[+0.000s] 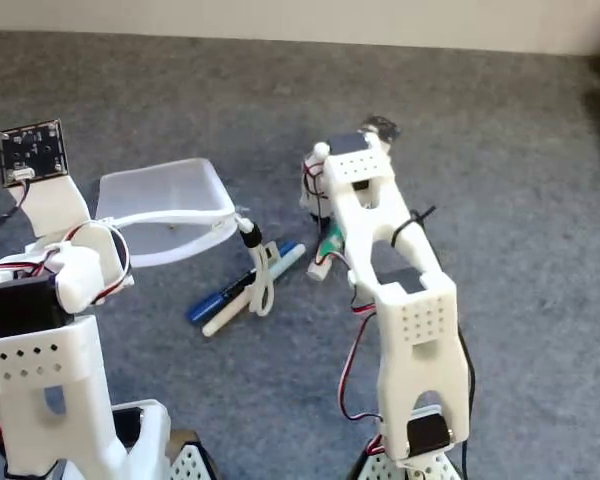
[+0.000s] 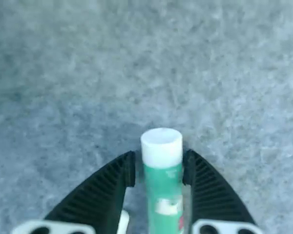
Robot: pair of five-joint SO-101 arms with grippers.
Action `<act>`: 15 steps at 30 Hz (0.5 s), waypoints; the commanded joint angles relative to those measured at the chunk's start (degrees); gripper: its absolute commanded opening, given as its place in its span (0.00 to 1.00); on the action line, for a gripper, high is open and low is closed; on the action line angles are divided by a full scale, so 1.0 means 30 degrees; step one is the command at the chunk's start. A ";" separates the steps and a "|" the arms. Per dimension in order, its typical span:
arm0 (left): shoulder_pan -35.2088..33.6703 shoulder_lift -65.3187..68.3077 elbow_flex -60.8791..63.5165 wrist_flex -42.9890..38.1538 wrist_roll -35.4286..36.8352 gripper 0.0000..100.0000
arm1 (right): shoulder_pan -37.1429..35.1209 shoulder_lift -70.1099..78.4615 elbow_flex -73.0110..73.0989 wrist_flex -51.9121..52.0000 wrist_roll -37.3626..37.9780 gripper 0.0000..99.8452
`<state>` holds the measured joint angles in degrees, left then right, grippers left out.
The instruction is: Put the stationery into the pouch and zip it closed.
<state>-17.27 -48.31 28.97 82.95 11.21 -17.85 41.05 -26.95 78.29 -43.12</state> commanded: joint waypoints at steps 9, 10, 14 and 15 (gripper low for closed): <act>-0.0161 0.0103 -0.0220 -0.0410 0.0088 0.01 | 0.0659 -0.0190 -0.1158 0.0073 -0.0147 0.13; -0.0161 0.0103 -0.0220 -0.0410 0.0088 0.01 | 0.0659 -0.0190 -0.1158 0.0103 -0.0117 0.11; -0.0161 0.0103 -0.0220 -0.0410 0.0088 0.01 | 0.0542 -0.0425 -0.1304 0.0220 0.1289 0.00; -0.0161 0.0103 -0.0220 -0.0410 0.0088 0.01 | 0.0513 -0.0513 -0.1480 0.0249 0.1934 0.01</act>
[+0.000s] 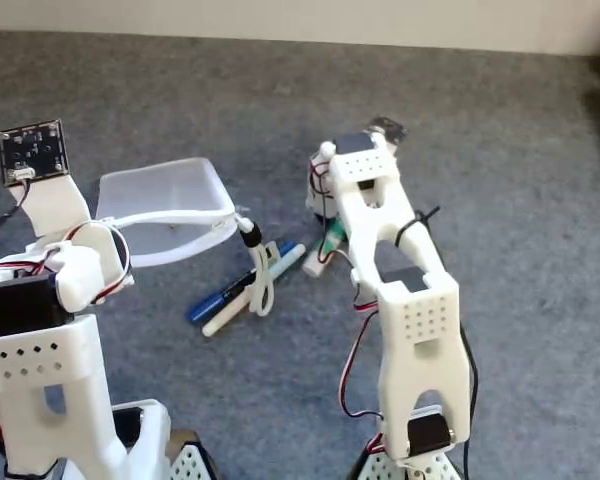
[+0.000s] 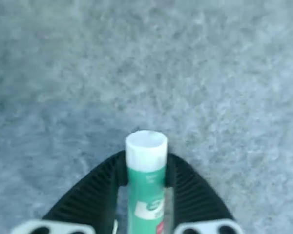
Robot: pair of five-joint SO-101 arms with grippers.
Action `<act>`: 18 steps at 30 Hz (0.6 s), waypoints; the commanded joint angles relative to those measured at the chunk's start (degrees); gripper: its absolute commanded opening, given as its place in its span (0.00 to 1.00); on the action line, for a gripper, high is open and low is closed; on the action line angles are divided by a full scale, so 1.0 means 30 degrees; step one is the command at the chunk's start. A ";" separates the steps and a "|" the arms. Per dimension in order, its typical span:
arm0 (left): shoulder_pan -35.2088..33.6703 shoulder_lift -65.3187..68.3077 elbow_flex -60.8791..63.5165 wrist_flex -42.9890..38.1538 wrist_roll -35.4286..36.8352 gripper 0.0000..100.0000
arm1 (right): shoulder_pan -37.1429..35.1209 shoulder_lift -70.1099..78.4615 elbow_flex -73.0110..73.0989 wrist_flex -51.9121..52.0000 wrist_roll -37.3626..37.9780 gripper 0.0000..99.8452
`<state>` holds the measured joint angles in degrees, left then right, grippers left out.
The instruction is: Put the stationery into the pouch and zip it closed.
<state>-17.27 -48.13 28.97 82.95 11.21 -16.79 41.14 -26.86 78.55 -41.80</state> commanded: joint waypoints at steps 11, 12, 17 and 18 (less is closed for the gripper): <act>-0.0161 0.0044 -0.0278 -0.0410 0.0088 0.01 | -0.0513 -0.4059 -0.1802 0.3473 0.5187 0.00; -0.0161 0.0044 -0.0278 -0.0410 0.0088 0.01 | -0.0689 -0.4322 -0.1802 0.3795 0.5538 0.00; -0.0161 0.0044 -0.0308 -0.0410 0.0088 0.01 | -0.1685 -0.5319 -0.1802 0.5524 0.7531 0.00; -0.0161 0.0044 -0.0308 -0.0410 0.0088 0.01 | -0.1861 -0.5553 -0.1802 0.5934 0.8088 0.00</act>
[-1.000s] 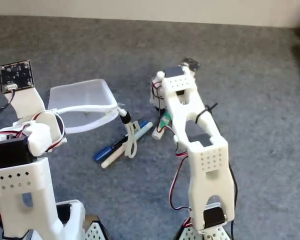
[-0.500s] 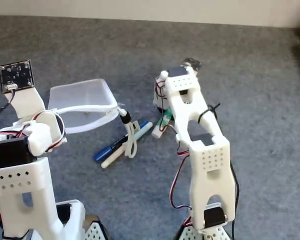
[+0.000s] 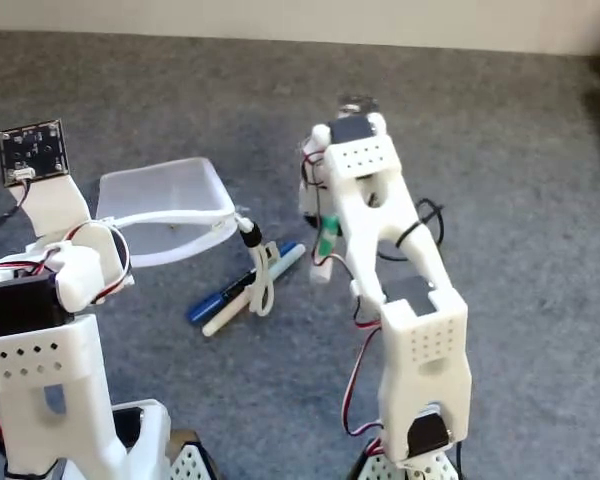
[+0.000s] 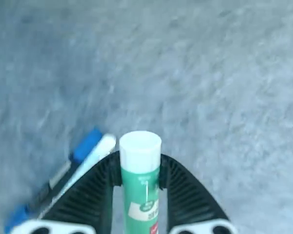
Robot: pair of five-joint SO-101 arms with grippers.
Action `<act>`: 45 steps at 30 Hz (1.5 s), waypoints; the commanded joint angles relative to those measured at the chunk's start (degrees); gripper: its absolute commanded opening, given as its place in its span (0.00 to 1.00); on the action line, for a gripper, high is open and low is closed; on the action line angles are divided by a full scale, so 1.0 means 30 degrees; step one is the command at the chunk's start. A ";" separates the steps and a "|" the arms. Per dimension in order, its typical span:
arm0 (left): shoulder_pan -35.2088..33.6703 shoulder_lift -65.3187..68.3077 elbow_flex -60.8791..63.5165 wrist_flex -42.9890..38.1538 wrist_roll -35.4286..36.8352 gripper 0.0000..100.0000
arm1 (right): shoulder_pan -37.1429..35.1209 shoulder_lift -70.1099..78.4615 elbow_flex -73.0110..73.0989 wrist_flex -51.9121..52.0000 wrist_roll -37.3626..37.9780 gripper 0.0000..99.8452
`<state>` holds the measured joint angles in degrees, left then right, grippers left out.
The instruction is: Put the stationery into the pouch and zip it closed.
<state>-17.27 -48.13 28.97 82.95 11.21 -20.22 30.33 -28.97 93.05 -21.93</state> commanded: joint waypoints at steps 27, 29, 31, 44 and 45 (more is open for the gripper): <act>-0.0161 0.0044 -0.0161 -0.0674 0.0088 0.01 | -0.3707 -1.6249 1.1707 -0.3619 0.4513 0.00; -0.0161 0.0044 -0.0161 -0.0674 0.0088 0.01 | -0.4176 -1.7509 1.3055 -0.4557 0.4513 0.00; -0.0161 0.0044 -0.0161 -0.0674 0.0088 0.01 | -0.4791 -1.8593 1.4315 -0.5319 0.4513 0.00; -0.0161 0.0044 -0.0161 -0.0674 0.0088 0.01 | -0.6549 -2.2784 2.0850 -1.1941 0.4513 0.00; -0.0161 0.0044 -0.0161 -0.0674 0.0088 0.01 | -0.6549 -2.3136 2.1289 -1.2410 0.4513 0.00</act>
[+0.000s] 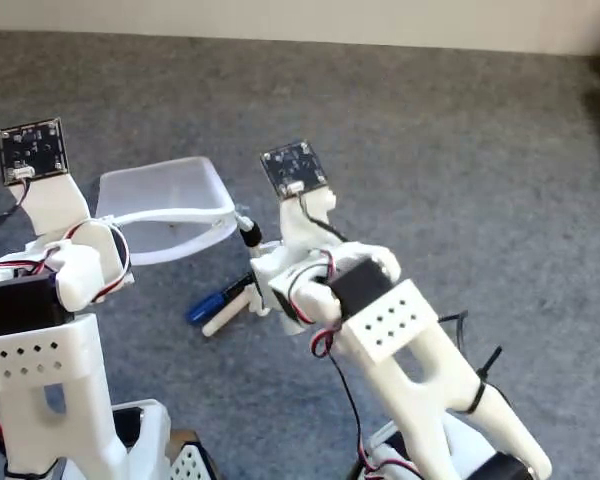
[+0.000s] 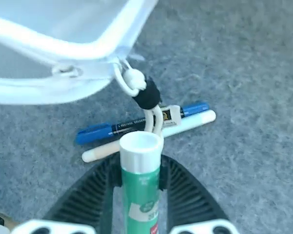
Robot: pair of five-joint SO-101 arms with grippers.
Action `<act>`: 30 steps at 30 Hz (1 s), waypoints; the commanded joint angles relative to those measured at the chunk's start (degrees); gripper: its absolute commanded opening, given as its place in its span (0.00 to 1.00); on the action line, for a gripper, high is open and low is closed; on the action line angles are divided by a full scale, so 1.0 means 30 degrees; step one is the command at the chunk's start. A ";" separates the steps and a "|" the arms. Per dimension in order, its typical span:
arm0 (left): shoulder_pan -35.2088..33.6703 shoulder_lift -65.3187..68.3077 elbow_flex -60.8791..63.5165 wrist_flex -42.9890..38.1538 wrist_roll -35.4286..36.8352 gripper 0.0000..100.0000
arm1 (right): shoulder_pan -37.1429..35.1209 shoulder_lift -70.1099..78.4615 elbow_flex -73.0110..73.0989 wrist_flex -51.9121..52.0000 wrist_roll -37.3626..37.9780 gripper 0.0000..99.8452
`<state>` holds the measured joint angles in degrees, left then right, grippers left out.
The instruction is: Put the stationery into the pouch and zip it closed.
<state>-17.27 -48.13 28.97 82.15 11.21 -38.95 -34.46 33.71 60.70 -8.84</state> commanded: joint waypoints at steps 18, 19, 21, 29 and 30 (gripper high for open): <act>-0.0161 0.0044 -0.0161 -0.0410 0.0088 0.01 | -0.0308 -0.8513 1.0300 -1.3377 0.0147 0.00; -0.0161 0.0044 -0.0161 -0.0410 0.0088 0.01 | -0.0308 -0.8952 1.0886 -1.4198 0.0147 0.00; -0.0161 0.0044 -0.0161 -0.0410 0.0088 0.01 | -0.0308 -0.9773 1.1971 -1.5780 0.0147 0.00; -0.0161 0.0044 -0.0161 -0.0410 0.0059 0.01 | -0.0308 -1.1853 1.5282 -2.1319 0.0264 0.00; -0.0161 0.0044 -0.0161 -0.0410 0.0059 0.01 | -0.0308 -1.1971 1.5516 -2.1875 0.0264 0.00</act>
<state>-17.27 -48.13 28.97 82.15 11.21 -39.38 -67.78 80.13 1.19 -8.84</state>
